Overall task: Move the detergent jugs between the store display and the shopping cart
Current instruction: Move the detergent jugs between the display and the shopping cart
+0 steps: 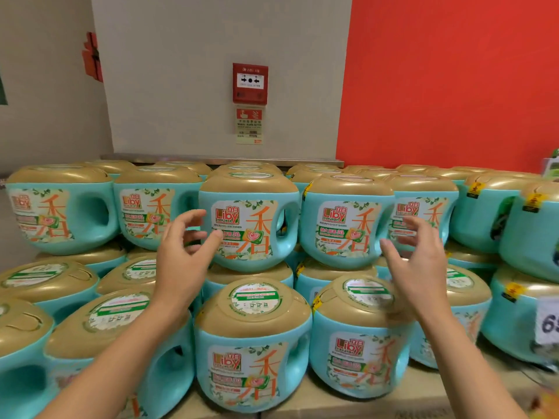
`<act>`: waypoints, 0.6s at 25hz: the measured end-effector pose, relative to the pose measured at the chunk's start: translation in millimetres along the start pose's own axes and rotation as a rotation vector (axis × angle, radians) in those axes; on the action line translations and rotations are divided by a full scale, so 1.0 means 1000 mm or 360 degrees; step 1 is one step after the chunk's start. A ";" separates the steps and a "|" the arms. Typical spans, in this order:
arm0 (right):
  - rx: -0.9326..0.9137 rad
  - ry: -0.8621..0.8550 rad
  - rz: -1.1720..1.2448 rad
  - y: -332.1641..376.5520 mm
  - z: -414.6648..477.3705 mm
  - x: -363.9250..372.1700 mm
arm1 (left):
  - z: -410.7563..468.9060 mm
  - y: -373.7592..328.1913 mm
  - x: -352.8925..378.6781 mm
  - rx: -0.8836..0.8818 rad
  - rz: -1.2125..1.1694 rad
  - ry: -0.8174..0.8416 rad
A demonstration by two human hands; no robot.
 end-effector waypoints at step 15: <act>0.1246 -0.0522 0.0054 -0.081 -0.400 -0.251 | -0.375 0.025 0.141 -0.0981 -0.0473 0.1717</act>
Point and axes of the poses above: each hand's wrist, its own z-axis towards the middle knuckle, its own x-axis out of the palm, y = z × x, the point moved 8 cm from there along z, towards the middle knuckle, and after that the axes turned 5 degrees about z, right-handed, at the moved point
